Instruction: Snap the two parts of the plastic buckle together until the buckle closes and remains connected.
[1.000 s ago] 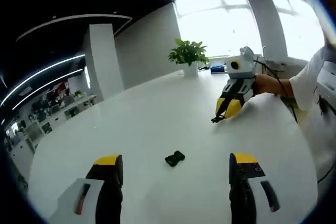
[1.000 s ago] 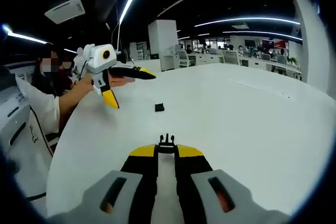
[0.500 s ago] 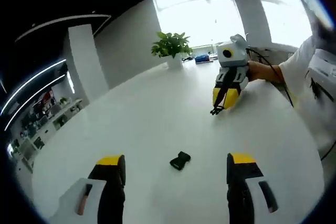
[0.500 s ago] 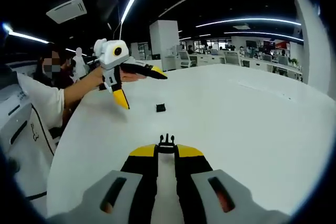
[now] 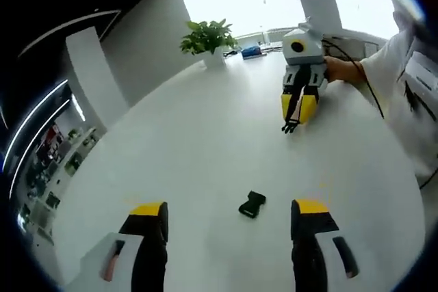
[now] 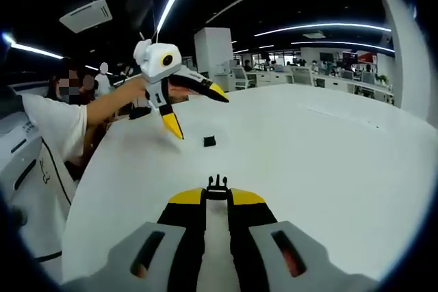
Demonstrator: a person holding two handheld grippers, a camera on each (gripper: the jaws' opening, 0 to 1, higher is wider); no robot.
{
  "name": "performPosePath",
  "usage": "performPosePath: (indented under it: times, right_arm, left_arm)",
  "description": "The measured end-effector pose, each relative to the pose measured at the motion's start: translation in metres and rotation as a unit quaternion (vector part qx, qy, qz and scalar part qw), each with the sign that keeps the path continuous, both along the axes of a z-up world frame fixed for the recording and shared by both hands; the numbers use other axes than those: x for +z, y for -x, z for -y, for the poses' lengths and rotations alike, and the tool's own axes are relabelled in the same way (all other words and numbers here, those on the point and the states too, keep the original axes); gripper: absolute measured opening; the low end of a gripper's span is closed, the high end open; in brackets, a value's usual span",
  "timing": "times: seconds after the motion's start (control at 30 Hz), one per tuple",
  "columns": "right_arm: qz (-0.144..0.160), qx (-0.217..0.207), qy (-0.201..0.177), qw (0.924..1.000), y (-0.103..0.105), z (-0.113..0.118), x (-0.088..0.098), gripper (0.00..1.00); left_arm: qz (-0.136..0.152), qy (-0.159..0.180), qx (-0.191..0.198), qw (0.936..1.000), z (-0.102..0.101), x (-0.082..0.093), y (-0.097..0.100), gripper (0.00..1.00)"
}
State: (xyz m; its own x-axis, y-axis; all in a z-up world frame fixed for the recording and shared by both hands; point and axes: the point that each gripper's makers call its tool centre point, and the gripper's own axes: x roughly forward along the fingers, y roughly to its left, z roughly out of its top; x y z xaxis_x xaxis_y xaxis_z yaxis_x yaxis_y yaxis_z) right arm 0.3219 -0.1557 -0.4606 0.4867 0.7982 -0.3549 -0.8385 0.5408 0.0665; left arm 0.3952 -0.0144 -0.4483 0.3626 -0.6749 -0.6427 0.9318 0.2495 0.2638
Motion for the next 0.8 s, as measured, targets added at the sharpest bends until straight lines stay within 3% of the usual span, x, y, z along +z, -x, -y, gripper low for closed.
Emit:
performPosePath:
  times: [0.2,0.53,0.7,0.8]
  right_arm:
    - [0.003,-0.001,-0.001,1.0000,0.000,0.001,0.001,0.12]
    - [0.003,-0.001,-0.005,1.0000,0.002,0.001,0.002,0.12]
    - [0.002,0.000,-0.007,1.0000,0.002,0.000,0.002,0.12]
    - [0.004,0.000,-0.009,0.9999,0.002,0.000,0.004,0.12]
  left_arm:
    - [0.023,-0.052,-0.016,0.9982,0.002,-0.002,-0.007,0.70]
    - [0.035,-0.103,-0.045,0.9931,0.008,-0.007,-0.010,0.59]
    - [0.008,-0.113,-0.063,0.9915,0.010,-0.008,-0.009,0.52]
    - [-0.023,-0.120,-0.077,0.9895,0.010,-0.010,-0.005,0.49]
